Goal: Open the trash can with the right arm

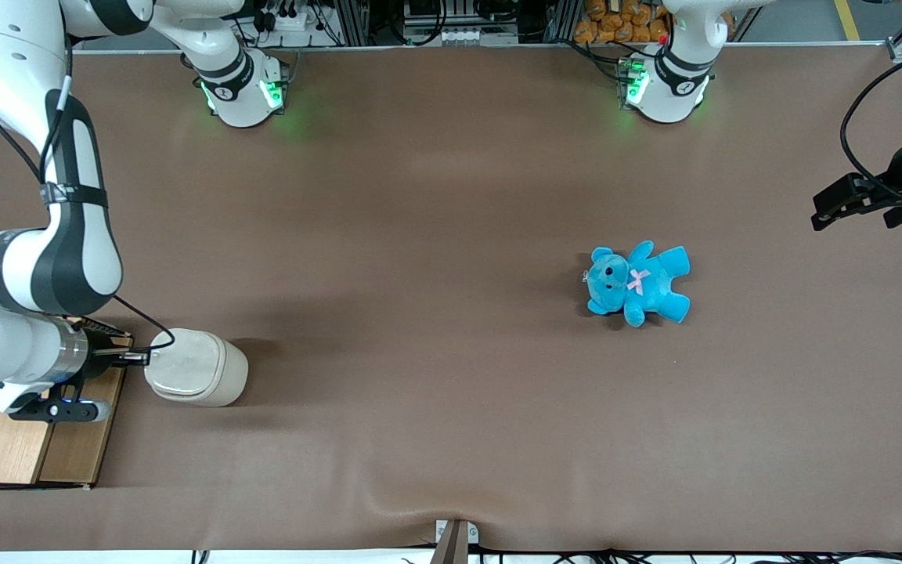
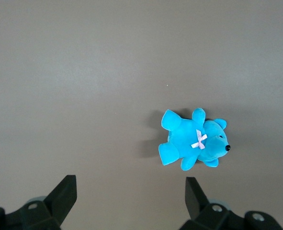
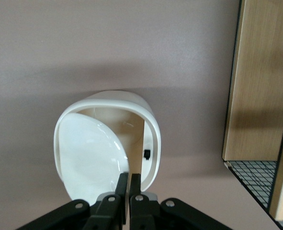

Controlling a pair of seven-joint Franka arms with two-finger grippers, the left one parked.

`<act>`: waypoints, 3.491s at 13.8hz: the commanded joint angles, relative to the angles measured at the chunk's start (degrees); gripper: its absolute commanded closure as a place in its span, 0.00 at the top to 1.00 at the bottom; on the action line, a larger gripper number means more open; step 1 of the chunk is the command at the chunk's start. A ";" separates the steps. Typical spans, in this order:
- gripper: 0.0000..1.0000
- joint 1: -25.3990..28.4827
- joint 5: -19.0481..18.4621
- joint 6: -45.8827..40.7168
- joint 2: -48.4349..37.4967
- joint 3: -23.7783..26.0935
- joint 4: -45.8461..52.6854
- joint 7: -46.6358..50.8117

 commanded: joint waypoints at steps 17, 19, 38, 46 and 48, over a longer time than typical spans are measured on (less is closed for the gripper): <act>1.00 -3.14 1.61 -16.84 -20.09 -0.45 -1.13 -0.11; 1.00 -3.50 1.52 -17.91 -23.78 -0.36 -3.76 -0.29; 1.00 -4.03 -1.03 -20.63 -33.55 -0.01 -9.93 -0.73; 1.00 -4.12 -0.94 -20.55 -32.85 -0.01 -9.93 -0.82; 1.00 -4.03 -1.03 -20.46 -32.85 -0.01 -9.93 -0.81</act>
